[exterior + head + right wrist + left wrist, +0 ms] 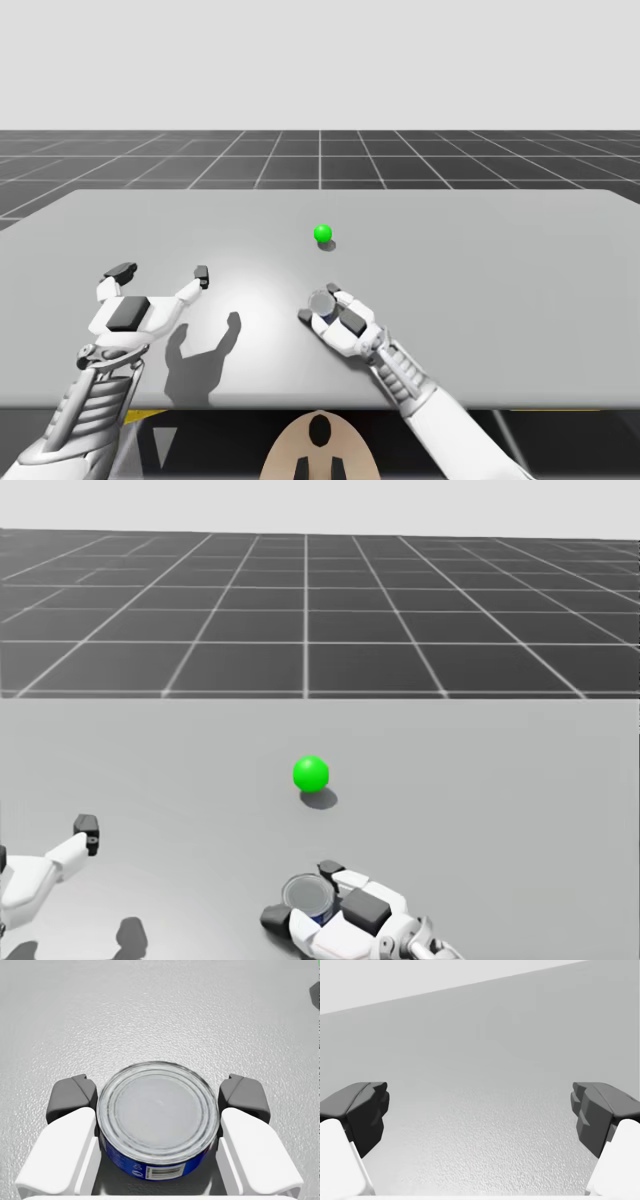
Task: Watch the red light. When it turns green, pick up the object.
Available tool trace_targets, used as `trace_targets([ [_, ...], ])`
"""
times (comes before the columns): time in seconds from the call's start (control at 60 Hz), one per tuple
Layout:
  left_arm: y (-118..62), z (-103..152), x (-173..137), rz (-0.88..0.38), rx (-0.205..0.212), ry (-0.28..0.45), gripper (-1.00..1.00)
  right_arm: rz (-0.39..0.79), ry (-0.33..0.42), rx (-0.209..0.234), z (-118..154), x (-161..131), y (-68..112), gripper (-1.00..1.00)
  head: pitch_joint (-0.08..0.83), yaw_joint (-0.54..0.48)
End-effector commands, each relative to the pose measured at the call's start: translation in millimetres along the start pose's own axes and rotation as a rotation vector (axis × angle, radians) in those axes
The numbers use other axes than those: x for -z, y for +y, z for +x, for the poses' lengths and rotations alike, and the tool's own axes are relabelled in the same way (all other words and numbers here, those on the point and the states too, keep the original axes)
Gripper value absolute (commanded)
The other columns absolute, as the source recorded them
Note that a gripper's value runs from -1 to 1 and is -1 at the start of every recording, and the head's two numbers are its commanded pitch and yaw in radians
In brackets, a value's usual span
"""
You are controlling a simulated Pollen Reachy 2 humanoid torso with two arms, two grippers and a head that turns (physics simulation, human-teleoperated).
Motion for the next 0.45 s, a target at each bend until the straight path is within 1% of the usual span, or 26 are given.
trace_targets([
  [0.017, 0.3, -0.5, 0.6, 0.001, 0.001, 0.001, -1.0, 0.01, -0.135, 0.03, 48.2, 1.4, 14.3, 1.0, 0.338, -0.04],
  [0.033, 0.4, -0.5, 0.8, 0.001, 0.001, 0.001, -1.0, -0.004, -0.157, 0.021, 55.7, -0.5, 13.0, 1.0, 0.337, -0.04],
  [0.083, 0.6, -0.4, 1.0, 0.002, 0.0, 0.001, -1.0, -0.013, -0.185, 0.01, 67.6, -3.9, 11.1, 1.0, 0.337, -0.04],
  [0.1, 0.8, -0.4, 1.1, 0.002, 0.0, 0.001, -1.0, -0.025, -0.213, 0.003, 79.5, -7.6, 9.1, 1.0, 0.338, -0.04],
  [0.15, 0.9, -0.3, 1.3, 0.003, -0.001, 0.002, -1.0, -0.033, -0.24, -0.008, 91.3, -11.6, 7.1, 1.0, 0.338, -0.04],
  [0.183, 1.1, -0.3, 1.5, 0.003, -0.001, 0.002, -1.0, -0.043, -0.275, -0.017, 106.4, -17.3, 4.9, 1.0, 0.338, -0.04],
  [0.217, 1.2, -0.2, 1.6, 0.003, -0.001, 0.002, -1.0, -0.047, -0.293, -0.022, 113.8, -20.4, 4.0, 1.0, 0.338, -0.04],
  [0.283, 1.3, 0.0, 1.6, 0.003, -0.002, 0.001, -1.0, -0.071, -0.358, -0.043, 134.5, -30.4, 1.6, 1.0, 0.338, -0.04],
  [0.333, 1.7, 0.2, 1.8, 0.003, -0.003, 0.001, -1.0, -0.096, -0.424, -0.056, 149.0, -38.0, -0.1, 1.0, 0.338, -0.04],
  [0.35, 1.7, 0.3, 1.3, 0.004, -0.003, 0.0, -1.0, -0.114, -0.477, -0.049, 160.5, -45.2, -0.2, 1.0, 0.338, -0.04],
  [0.417, 2.1, 0.4, 1.3, 0.004, -0.004, 0.0, -1.0, -0.128, -0.554, -0.044, 176.9, -57.0, -0.3, 1.0, 0.338, -0.04],
  [0.45, 2.4, 0.3, 1.3, 0.005, -0.004, -0.001, -1.0, -0.146, -0.627, -0.045, 192.9, -69.7, -0.3, 1.0, 0.338, -0.04],
])
